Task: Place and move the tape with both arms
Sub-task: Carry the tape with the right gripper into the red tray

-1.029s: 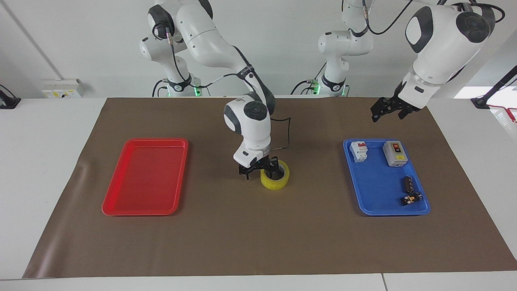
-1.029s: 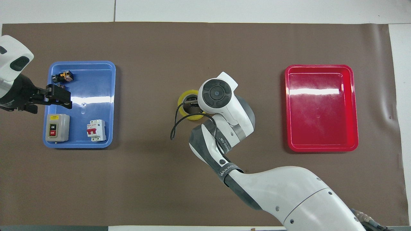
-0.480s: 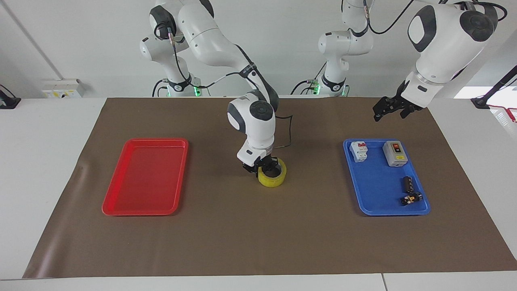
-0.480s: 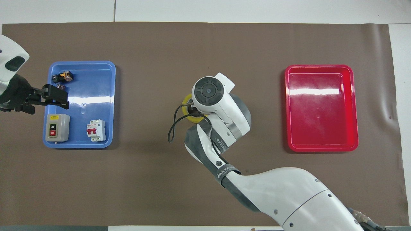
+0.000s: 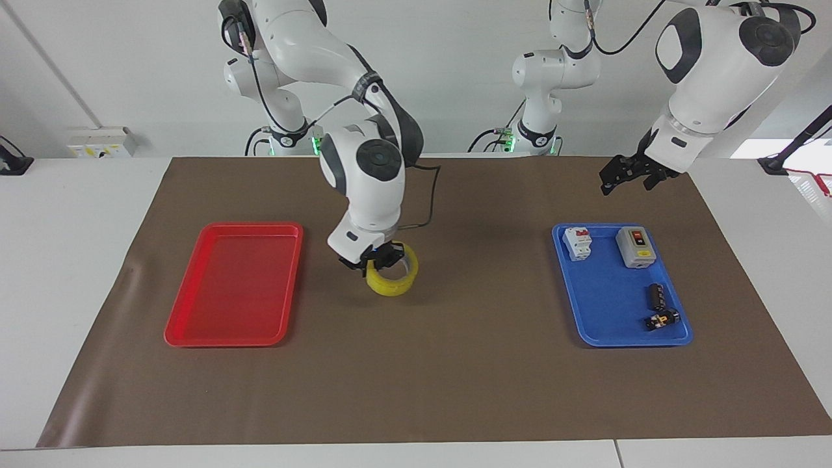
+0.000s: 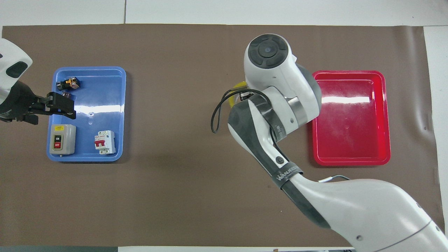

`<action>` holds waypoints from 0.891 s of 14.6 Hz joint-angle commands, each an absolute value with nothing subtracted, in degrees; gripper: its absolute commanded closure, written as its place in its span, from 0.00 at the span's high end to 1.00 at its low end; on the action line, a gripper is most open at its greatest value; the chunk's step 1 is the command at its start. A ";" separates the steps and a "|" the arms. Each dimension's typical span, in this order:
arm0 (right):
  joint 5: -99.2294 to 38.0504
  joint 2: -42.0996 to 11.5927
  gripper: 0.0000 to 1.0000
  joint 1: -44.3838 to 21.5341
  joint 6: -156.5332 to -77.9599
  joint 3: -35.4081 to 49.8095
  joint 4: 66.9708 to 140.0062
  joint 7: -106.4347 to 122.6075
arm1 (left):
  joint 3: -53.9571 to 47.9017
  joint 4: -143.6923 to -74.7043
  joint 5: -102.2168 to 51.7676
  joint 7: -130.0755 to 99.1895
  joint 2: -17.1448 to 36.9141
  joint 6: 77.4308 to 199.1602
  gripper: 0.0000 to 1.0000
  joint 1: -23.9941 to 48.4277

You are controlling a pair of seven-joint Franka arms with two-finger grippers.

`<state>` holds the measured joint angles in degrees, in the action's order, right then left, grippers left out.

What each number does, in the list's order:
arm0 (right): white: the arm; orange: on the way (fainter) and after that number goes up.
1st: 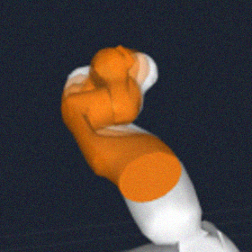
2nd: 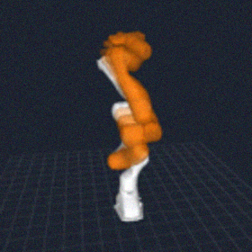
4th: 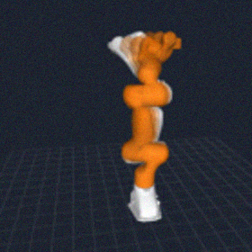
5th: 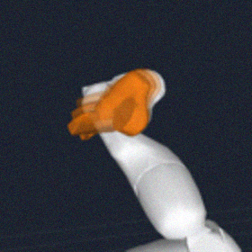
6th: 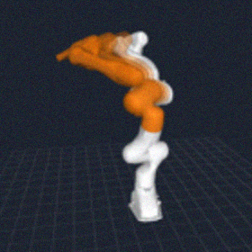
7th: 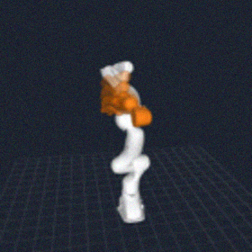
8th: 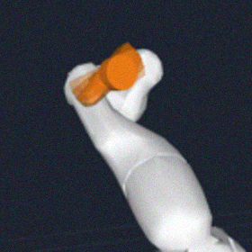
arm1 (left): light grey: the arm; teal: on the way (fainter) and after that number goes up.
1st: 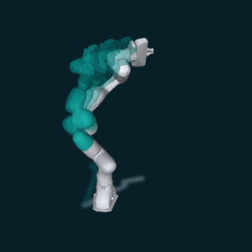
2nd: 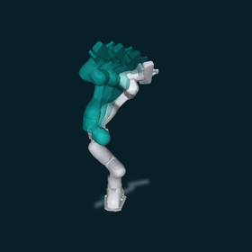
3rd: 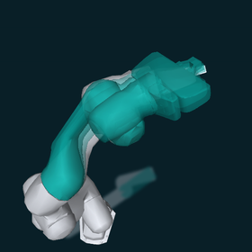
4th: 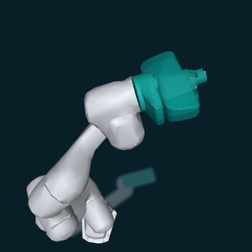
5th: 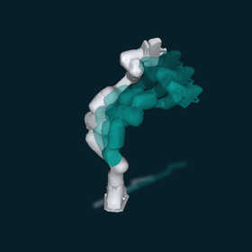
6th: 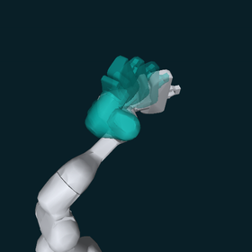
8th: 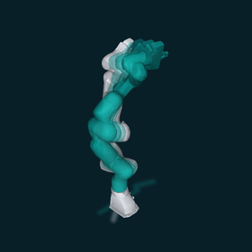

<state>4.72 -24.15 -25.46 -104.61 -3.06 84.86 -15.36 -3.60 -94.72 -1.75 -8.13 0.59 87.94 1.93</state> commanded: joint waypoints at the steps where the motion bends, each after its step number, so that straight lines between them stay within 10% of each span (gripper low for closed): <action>1: 5.10 -14.70 0.00 -17.08 -105.47 -2.20 97.52 -1.28 | -4.31 -94.31 -2.90 -7.73 -0.09 87.19 1.00 1.40; 7: 4.40 -9.94 0.00 0.41 -123.26 -2.11 115.19 23.35 | -4.31 -94.05 -2.64 -7.56 -1.93 87.45 1.00 1.49; 13: 2.46 -7.73 0.00 4.31 -134.73 -2.11 125.24 27.77 | -3.87 -93.87 -2.55 -7.73 -1.85 87.80 1.00 1.67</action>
<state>3.88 -10.73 3.80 -133.95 -3.09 122.95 26.58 -4.05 -94.05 -1.76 -8.13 -1.54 87.98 1.94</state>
